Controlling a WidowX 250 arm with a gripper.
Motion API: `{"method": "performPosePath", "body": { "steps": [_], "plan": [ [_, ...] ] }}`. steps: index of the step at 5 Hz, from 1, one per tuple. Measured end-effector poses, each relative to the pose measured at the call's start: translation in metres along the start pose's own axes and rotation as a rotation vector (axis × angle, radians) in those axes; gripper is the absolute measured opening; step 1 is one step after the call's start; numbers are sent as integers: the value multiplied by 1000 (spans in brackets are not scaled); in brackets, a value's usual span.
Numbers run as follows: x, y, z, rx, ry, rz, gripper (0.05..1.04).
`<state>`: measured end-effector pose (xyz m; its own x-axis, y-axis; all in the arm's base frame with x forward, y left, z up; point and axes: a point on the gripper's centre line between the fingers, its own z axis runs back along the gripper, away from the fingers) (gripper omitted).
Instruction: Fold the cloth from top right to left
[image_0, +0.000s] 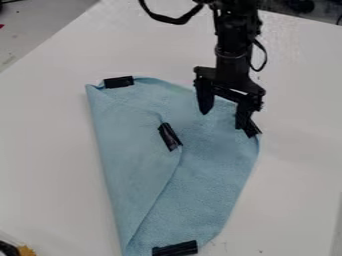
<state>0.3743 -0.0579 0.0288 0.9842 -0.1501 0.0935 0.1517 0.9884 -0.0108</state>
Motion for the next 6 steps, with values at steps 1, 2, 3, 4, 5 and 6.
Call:
{"method": "performPosePath", "body": {
  "steps": [1, 2, 3, 4, 5, 6],
  "plan": [
    [21, -16, -7, 16, -27, 13, 1000],
    [34, -30, -7, 29, -59, 65, 1000],
    [39, -30, -5, 39, -85, 101, 1000],
    [39, -31, -7, 25, -100, 112, 1000],
    [37, -30, -9, 20, -93, 126, 1000],
    [33, -29, -16, 15, -80, 148, 944]
  ]
}}
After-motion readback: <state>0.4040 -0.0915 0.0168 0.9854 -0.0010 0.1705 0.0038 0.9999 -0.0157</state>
